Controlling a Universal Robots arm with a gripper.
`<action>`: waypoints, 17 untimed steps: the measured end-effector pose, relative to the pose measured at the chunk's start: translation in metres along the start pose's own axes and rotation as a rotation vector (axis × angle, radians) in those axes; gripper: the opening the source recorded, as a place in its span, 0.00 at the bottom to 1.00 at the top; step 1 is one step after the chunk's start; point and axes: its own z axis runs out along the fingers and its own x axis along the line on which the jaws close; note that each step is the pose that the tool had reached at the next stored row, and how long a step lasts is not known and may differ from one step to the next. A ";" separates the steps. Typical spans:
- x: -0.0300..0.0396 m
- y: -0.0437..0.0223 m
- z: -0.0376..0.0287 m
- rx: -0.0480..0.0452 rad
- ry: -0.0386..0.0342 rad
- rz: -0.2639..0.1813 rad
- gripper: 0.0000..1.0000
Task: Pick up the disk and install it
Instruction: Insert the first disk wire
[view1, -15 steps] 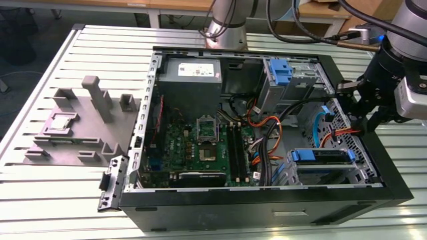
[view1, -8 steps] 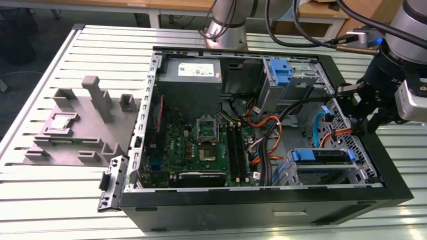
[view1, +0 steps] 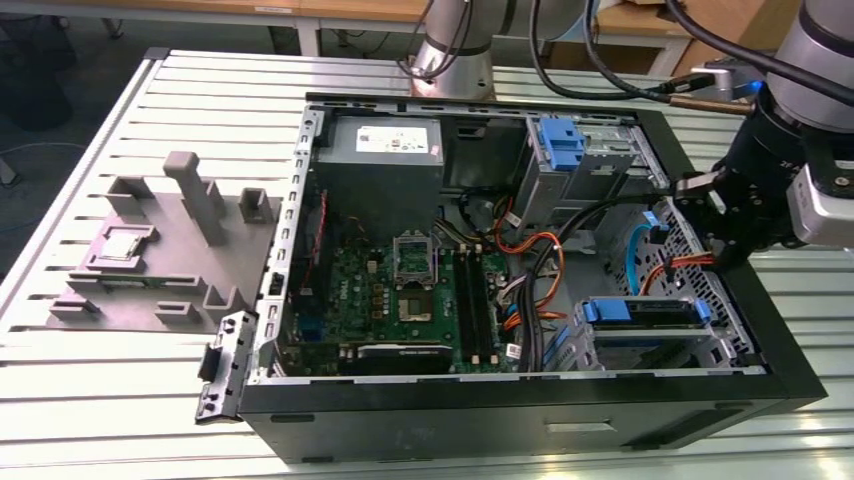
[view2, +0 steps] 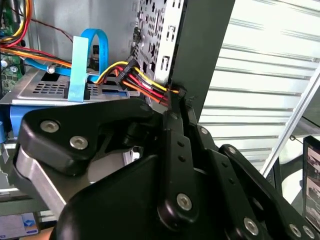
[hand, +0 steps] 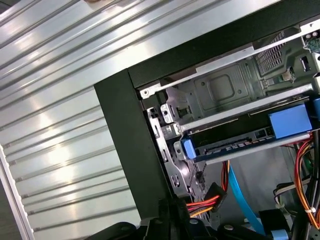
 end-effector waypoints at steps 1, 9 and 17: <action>0.0002 -0.0001 -0.0011 0.0004 -0.0002 0.000 0.17; -0.0017 0.0005 -0.0043 -0.0019 0.0005 -0.001 0.17; -0.0104 0.0037 -0.0067 -0.0245 0.0112 0.058 0.17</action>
